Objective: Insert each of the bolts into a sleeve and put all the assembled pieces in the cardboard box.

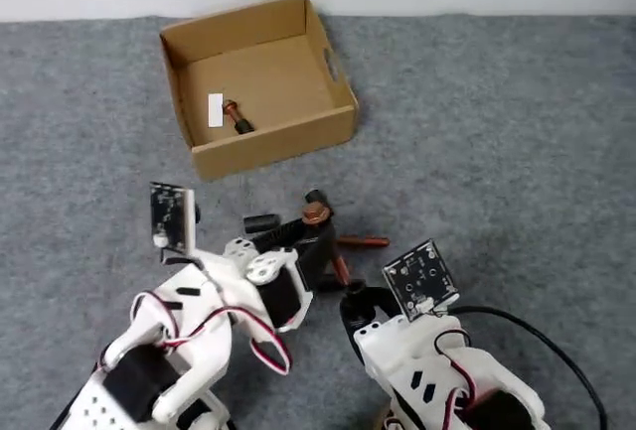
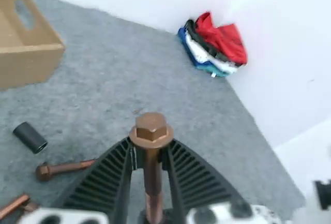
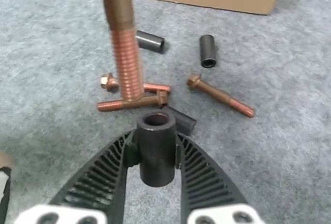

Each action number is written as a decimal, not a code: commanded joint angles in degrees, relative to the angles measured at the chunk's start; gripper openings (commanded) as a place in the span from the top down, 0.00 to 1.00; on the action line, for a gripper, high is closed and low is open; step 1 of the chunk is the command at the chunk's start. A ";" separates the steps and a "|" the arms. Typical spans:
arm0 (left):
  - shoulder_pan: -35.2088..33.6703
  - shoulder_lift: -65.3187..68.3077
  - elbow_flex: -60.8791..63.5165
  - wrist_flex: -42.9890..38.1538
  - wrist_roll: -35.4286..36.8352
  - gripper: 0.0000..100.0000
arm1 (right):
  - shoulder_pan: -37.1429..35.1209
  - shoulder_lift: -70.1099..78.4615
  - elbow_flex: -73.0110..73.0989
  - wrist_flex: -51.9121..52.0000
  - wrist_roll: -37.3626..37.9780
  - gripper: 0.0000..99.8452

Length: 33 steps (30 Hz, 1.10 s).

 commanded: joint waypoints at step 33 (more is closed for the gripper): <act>2.11 -2.55 7.52 -14.15 -2.99 1.00 | -0.92 -0.22 -1.32 -1.45 0.62 0.99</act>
